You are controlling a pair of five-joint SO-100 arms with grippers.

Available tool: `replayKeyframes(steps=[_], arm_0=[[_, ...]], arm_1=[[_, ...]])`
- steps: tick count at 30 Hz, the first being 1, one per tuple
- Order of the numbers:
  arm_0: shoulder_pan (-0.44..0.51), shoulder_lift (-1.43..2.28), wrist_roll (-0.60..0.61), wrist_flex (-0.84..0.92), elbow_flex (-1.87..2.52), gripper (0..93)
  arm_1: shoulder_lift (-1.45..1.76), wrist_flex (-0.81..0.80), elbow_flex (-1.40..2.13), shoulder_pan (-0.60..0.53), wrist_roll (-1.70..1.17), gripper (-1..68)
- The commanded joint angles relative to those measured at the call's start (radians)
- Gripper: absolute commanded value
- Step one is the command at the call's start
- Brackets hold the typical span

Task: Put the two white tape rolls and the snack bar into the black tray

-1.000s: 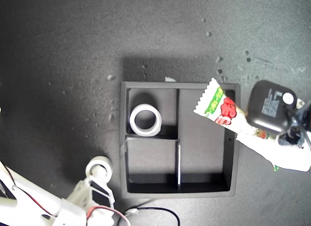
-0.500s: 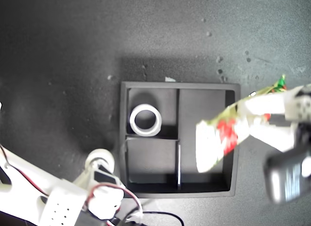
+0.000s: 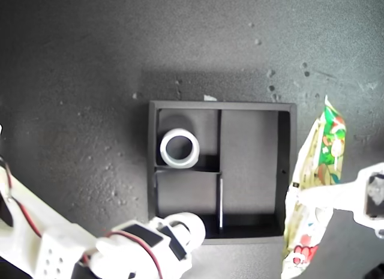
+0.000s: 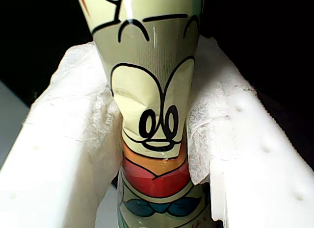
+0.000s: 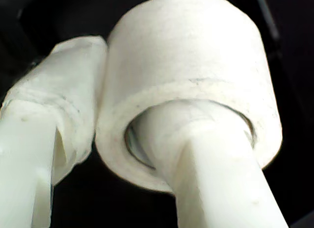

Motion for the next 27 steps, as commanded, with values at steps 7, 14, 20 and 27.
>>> replayKeyframes(steps=[7,14,20,27], arm_0=[[0.0,-0.184,-0.066,0.018,-0.167,0.0],[-0.052,-0.173,-0.058,0.018,-0.094,5.2],[-0.064,-0.091,-0.043,0.02,-0.002,13.4],[-0.103,0.173,0.026,0.02,0.121,12.1]], arm_1=[[-0.12,-0.215,0.077,0.041,-0.124,-0.5],[-0.141,-0.249,0.1,-0.003,-0.133,-0.5],[-0.141,-0.242,0.107,-0.02,-0.132,-0.5],[-0.141,-0.242,0.097,-0.006,-0.13,1.0]])
